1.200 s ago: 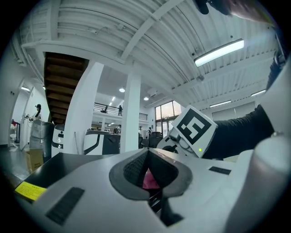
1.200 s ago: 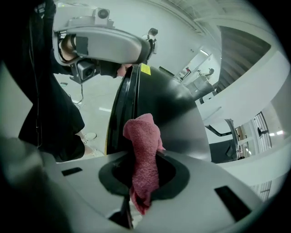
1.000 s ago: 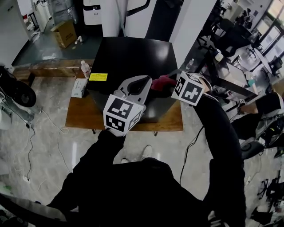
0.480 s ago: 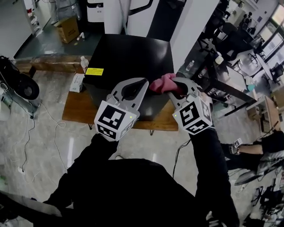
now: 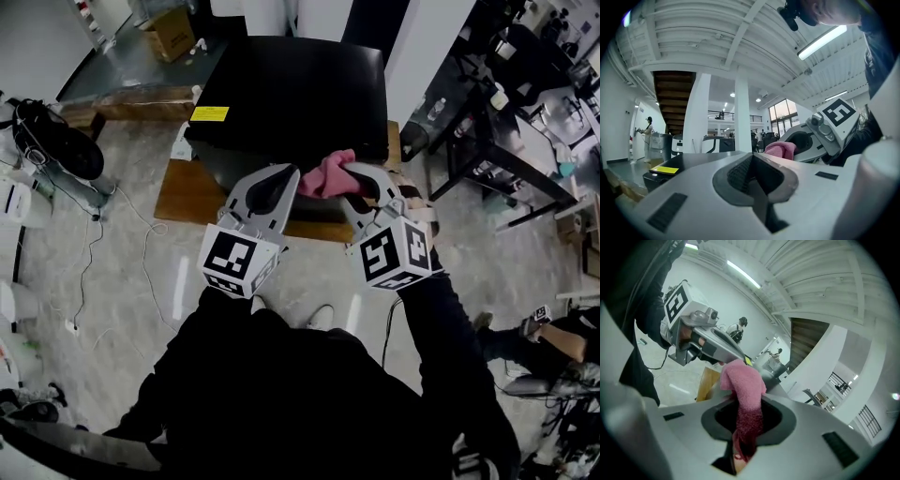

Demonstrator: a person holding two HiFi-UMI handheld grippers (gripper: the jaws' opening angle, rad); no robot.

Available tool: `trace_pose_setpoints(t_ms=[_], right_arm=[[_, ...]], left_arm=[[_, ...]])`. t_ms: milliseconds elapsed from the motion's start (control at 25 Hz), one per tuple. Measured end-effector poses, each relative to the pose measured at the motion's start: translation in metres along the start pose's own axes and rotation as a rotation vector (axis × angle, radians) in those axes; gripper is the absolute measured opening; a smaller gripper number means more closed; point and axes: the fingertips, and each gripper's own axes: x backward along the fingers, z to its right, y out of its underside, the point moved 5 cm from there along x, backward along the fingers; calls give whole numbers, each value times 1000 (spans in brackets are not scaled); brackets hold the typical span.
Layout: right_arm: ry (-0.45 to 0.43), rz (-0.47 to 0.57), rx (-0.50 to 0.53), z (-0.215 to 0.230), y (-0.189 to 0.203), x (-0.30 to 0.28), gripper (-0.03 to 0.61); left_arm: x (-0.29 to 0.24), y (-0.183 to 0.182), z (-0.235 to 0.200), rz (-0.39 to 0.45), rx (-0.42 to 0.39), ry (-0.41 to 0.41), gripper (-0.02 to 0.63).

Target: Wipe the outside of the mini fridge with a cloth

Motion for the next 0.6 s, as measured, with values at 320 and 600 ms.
trace_pose_setpoints(t_ms=[320, 600], right_arm=[[54, 49, 21, -51, -72, -61, 75], [189, 53, 70, -105, -132, -163, 77]], left_arm=[[56, 18, -82, -8, -35, -67, 6], [108, 48, -184, 2, -5, -107, 6]])
